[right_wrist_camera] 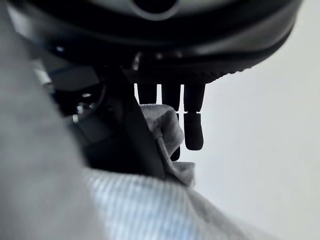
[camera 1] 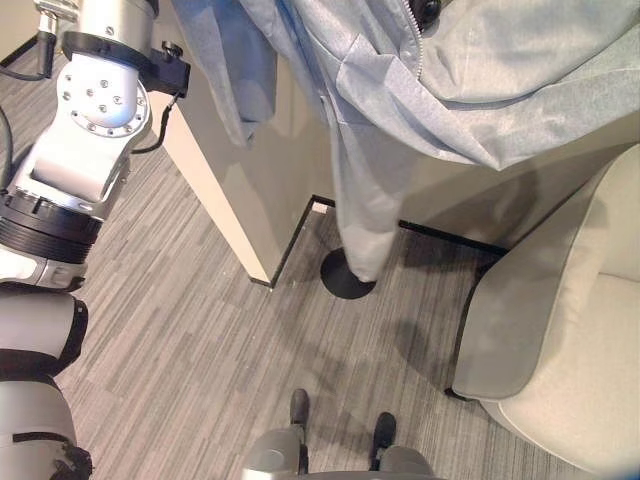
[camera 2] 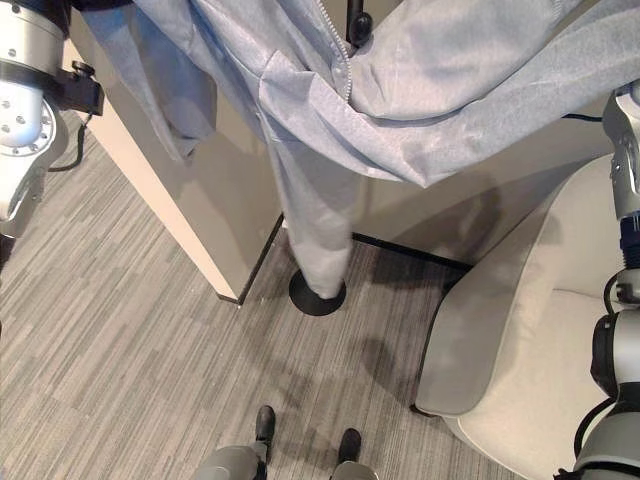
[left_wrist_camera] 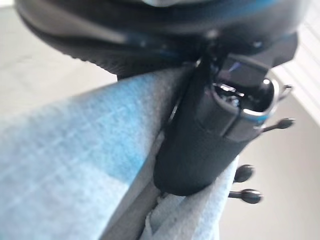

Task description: Hang the clothes on the sofa on the clothes rack.

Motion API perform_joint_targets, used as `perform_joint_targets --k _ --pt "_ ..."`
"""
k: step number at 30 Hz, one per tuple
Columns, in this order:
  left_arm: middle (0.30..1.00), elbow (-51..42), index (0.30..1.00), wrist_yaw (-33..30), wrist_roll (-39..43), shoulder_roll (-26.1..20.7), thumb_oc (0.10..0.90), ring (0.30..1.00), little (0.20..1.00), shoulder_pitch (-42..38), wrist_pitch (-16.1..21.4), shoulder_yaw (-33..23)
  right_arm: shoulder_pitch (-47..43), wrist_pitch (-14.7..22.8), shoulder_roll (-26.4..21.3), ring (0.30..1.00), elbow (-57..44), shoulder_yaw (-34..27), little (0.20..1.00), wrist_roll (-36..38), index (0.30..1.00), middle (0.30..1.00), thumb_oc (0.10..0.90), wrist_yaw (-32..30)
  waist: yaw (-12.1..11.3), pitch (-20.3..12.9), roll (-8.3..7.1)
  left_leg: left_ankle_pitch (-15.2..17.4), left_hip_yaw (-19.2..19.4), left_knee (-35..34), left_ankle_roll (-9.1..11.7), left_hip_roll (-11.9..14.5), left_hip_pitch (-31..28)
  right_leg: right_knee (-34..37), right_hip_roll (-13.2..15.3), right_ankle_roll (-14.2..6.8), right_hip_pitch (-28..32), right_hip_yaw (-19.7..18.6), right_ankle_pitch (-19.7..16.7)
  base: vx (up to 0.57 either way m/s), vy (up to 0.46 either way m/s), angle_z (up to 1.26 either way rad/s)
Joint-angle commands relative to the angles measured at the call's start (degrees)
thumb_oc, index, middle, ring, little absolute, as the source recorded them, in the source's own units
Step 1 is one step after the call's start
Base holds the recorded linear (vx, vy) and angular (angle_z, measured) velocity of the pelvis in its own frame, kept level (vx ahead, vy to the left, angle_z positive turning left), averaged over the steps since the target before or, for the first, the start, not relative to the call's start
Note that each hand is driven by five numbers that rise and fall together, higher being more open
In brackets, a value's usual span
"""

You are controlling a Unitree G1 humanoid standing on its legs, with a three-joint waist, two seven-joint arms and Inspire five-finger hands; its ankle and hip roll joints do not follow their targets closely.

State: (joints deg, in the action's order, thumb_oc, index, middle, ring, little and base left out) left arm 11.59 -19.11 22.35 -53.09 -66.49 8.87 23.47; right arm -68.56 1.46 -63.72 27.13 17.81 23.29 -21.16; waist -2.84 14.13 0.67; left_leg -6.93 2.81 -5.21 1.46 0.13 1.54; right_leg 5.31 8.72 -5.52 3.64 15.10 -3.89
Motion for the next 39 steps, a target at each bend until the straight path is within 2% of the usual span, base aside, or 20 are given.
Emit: perform_joint_targets --k 1,7,10,13,14,15,16,18,19,21,24,29,30,32,39 --pt "0.300 -0.23 0.300 -1.85 1.89 -4.01 0.400 0.300 0.300 -4.16 6.76 -3.98 -2.14 7.27 -5.84 0.300 -2.88 -2.82 0.300 1.30 0.300 0.300 0.400 -2.08 -0.98 -10.99 -2.80 9.91 3.43 0.21 2.75 1.65 -5.53 -0.31 1.80 -4.88 6.92 1.76 5.24 0.06 0.001 -0.08" --pt "0.300 -0.52 0.300 -1.12 8.43 -5.73 0.400 0.300 0.300 -6.69 9.62 -4.11 -5.94 9.66 -7.39 0.300 -3.62 -2.85 0.300 3.61 0.300 0.300 0.400 -3.02 -0.84 -11.68 -3.20 10.27 3.77 0.21 3.03 1.89 -6.16 -0.31 1.84 -5.31 7.36 1.86 5.28 0.07 0.004 -0.05" --pt "0.300 1.84 0.300 -2.31 12.17 -7.05 0.400 0.300 0.300 -10.09 11.02 -3.61 -12.14 10.81 -8.13 0.300 -0.60 -1.02 0.300 6.65 0.300 0.300 0.400 -4.89 -0.76 -12.65 -3.40 10.66 3.94 0.21 3.15 1.83 -6.40 -0.31 1.99 -5.68 7.60 1.85 5.10 0.08 0.012 -0.04" --pt "0.300 8.28 0.300 -3.80 12.10 -8.21 0.400 0.300 0.300 -15.93 10.52 1.44 -20.01 7.49 -9.25 0.300 6.82 7.34 0.300 3.83 0.300 0.300 0.400 -5.74 -0.65 -13.27 -3.78 10.74 4.20 0.21 3.24 1.80 -6.69 -0.31 2.11 -6.02 7.65 1.92 4.85 0.09 0.014 -0.04" --pt "0.300 13.97 0.300 -4.64 11.15 -8.59 0.400 0.300 0.300 -20.18 9.71 5.17 -26.29 5.24 -9.24 0.300 13.09 14.00 0.300 2.50 0.300 0.300 0.400 -5.23 -0.51 -13.30 -3.73 10.74 4.43 0.21 3.30 1.87 -6.64 -0.31 2.15 -6.21 7.37 1.82 4.75 0.06 0.009 -0.01" --pt "0.300 14.55 0.300 -4.68 11.21 -8.49 0.400 0.300 0.300 -20.92 9.83 5.60 -27.69 5.32 -9.11 0.300 13.83 15.13 0.300 2.64 0.300 0.300 0.400 -5.11 -0.53 -13.18 -3.65 10.75 4.46 0.21 3.30 1.86 -6.57 -0.31 2.16 -6.21 7.29 1.79 4.76 0.05 0.004 0.00" --pt "0.300 18.18 0.300 -5.17 9.87 -8.42 0.400 0.300 0.300 -23.84 8.78 8.46 -31.78 4.24 -8.49 0.300 17.94 19.70 0.300 1.75 0.300 0.300 0.400 -4.77 -0.41 -13.17 -3.68 10.76 4.64 0.21 3.39 1.98 -6.57 -0.31 2.15 -6.30 7.10 1.57 4.71 0.00 0.000 0.00" --pt "0.300 25.57 0.300 -6.77 5.10 -7.90 0.400 0.300 0.300 -28.92 6.36 13.81 -37.49 2.65 -6.31 0.300 25.54 25.92 0.300 0.37 0.300 0.300 0.400 -4.84 -0.13 -12.86 -3.25 10.56 4.90 0.21 3.41 2.21 -6.10 -0.31 2.05 -6.49 6.22 1.33 4.34 0.02 0.000 -0.10" --pt "0.300 30.67 0.300 -7.34 1.98 -5.85 0.400 0.300 0.300 -31.11 4.53 17.16 -40.40 1.08 -3.11 0.300 30.56 29.25 0.300 -1.49 0.300 0.300 0.400 -4.68 0.25 -12.54 -3.22 10.32 5.14 0.21 3.32 2.27 -5.70 -0.31 1.89 -6.48 5.44 0.77 4.08 0.02 0.006 -0.16" --pt "0.300 33.05 0.300 -7.31 0.84 -4.60 0.400 0.300 0.300 -32.24 3.95 18.74 -41.80 0.49 -1.47 0.300 32.97 30.58 0.300 -1.92 0.300 0.300 0.400 -4.67 0.33 -12.39 -3.06 10.24 5.21 0.21 3.32 2.36 -5.43 -0.31 1.84 -6.52 5.02 0.59 3.99 0.02 0.005 -0.16" --pt "0.300 46.32 0.300 -6.72 -8.22 1.83 0.400 0.300 0.300 -38.45 -0.87 28.35 -45.91 -2.41 7.14 0.300 42.64 34.96 0.300 -4.41 0.300 0.300 0.400 -3.39 1.14 -11.44 -2.82 9.66 5.48 0.21 3.37 2.73 -3.35 -0.31 1.45 -6.59 2.40 -0.63 3.51 0.00 0.007 -0.12" --pt "0.300 46.56 0.300 -6.67 -8.15 1.91 0.400 0.300 0.300 -38.80 -0.78 28.56 -46.16 -2.36 7.14 0.300 42.82 35.03 0.300 -4.38 0.300 0.300 0.400 -3.34 1.15 -11.64 -2.89 9.37 5.49 0.21 3.33 2.72 -2.83 -0.31 1.46 -6.54 1.89 -0.65 3.27 -0.01 0.001 -0.12" --pt "0.300 48.70 0.300 -7.41 -10.45 3.81 0.400 0.300 0.300 -39.58 -1.93 30.09 -46.13 -2.94 9.84 0.300 44.40 34.84 0.300 -4.71 0.300 0.300 0.400 -3.68 1.38 -10.80 -2.76 9.27 5.41 0.21 3.40 2.87 -2.13 -0.31 1.33 -6.54 1.09 -1.01 3.18 -0.11 -0.001 0.01" --pt "0.300 58.29 0.300 -6.82 -16.37 9.54 0.400 0.300 0.300 -43.89 -4.01 36.19 -48.75 -3.92 18.11 0.300 48.75 36.66 0.300 -5.53 0.300 0.300 0.400 -2.92 2.21 -7.88 -2.77 6.93 4.90 0.21 3.41 3.08 4.44 -0.31 0.76 -6.32 -5.89 -2.98 1.49 -0.18 0.026 -0.08" --pt "0.300 60.63 0.300 -7.50 -14.31 9.48 0.400 0.300 0.300 -47.32 -4.06 36.12 -49.97 -4.07 19.15 0.300 49.80 37.73 0.300 -3.31 0.300 0.300 0.400 -2.79 1.93 -5.27 -3.45 5.28 4.56 0.21 3.76 3.29 9.68 -0.31 0.67 -6.71 -11.13 -3.94 -0.56 -0.04 0.019 -0.19"
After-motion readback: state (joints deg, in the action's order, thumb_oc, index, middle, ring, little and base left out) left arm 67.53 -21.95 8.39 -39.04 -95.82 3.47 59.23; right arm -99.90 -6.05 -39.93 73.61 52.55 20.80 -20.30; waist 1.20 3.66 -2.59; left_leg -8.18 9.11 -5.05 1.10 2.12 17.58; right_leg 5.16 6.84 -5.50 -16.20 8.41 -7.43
